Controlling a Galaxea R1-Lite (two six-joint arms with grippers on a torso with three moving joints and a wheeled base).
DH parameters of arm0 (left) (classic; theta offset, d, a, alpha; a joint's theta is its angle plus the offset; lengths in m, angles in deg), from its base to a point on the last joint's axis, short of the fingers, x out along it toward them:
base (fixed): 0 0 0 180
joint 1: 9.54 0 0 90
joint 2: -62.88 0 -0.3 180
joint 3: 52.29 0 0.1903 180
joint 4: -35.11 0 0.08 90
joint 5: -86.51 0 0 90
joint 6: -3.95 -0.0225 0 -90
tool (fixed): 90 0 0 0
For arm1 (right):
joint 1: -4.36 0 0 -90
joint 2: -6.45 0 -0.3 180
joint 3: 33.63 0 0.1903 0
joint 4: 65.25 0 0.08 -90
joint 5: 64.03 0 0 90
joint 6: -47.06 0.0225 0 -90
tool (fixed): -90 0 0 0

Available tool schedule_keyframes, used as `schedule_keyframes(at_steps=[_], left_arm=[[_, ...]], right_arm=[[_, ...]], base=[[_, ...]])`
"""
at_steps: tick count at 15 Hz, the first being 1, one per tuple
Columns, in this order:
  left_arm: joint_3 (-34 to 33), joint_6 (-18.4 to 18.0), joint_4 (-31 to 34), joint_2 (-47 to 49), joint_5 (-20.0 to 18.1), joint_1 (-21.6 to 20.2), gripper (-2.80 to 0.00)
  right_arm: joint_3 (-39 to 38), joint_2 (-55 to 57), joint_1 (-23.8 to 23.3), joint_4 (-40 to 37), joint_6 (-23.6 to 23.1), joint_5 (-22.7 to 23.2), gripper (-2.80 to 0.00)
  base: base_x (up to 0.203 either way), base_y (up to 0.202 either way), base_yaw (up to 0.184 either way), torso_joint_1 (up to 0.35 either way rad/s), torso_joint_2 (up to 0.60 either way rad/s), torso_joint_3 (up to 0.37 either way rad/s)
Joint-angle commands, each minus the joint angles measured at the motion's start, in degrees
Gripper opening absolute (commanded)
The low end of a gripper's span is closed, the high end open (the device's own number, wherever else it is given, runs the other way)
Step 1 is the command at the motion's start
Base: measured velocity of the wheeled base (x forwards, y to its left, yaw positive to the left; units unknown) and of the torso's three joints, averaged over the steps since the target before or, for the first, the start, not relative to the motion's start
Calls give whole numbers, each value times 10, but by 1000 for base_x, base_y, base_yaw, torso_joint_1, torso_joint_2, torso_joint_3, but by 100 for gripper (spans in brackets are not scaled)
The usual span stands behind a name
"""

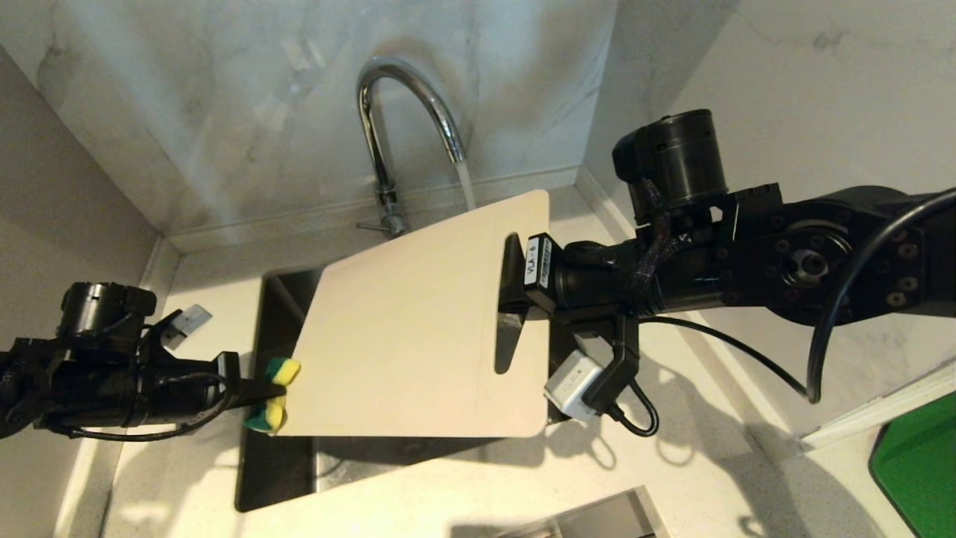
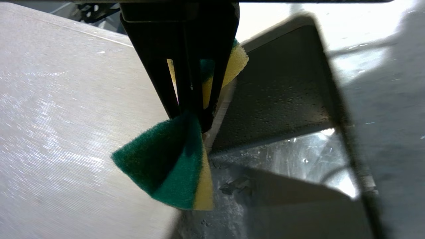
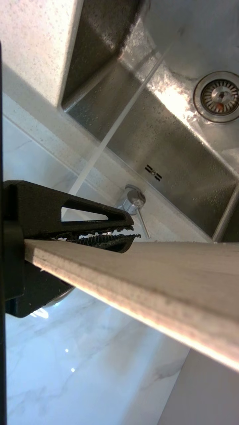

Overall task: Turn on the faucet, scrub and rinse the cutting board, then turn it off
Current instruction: Scrub the cutting board underwater

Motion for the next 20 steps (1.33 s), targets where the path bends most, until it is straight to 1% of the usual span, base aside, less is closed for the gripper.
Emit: schedule_keyframes(at_steps=[1,3,4,5,6,8,9,11,14,16,17,18,20], left_arm=[[-5,2,0,4,-28,-34,-280],[-1,8,0,-14,-30,-28,-280],[9,24,0,-33,-30,-14,-280],[26,51,1,-54,-30,1,-280],[49,78,5,-72,-30,25,-280],[74,106,18,-100,-25,86,-280],[84,120,26,-110,-15,121,-280],[109,146,35,-118,20,197,-280],[141,157,53,-118,83,310,-280],[150,154,61,-108,120,378,-280],[149,145,63,-98,151,402,-280],[135,131,62,-90,170,409,-280],[104,120,56,-89,178,406,-280]], right_arm=[[-6,-7,0,-1,-8,0,-280],[-7,-7,0,-1,-8,0,-280],[-7,-7,1,-1,-8,0,-280],[-8,-7,0,-1,-8,0,-280],[-8,-7,0,-1,-8,0,-280],[-8,-7,0,-1,-8,0,-280],[-7,-6,0,-1,-8,0,-280],[-7,-5,0,0,-8,0,-280],[-4,-4,-1,0,-6,0,-280],[-6,-4,-6,0,-4,0,-280],[-5,-5,-6,0,-4,0,-280],[-5,-6,-6,0,-2,0,-280],[-6,-8,-7,0,-1,1,-280]], base=[[0,0,0,0,0,0],[0,0,0,0,0,0],[0,0,0,0,0,0],[0,0,0,0,0,0],[0,0,0,0,0,0],[0,0,0,0,0,0],[0,0,0,0,0,0],[0,0,0,0,0,0],[0,0,0,0,0,0],[0,0,0,0,0,0],[0,0,0,0,0,0],[0,0,0,0,0,0],[0,0,0,0,0,0]])
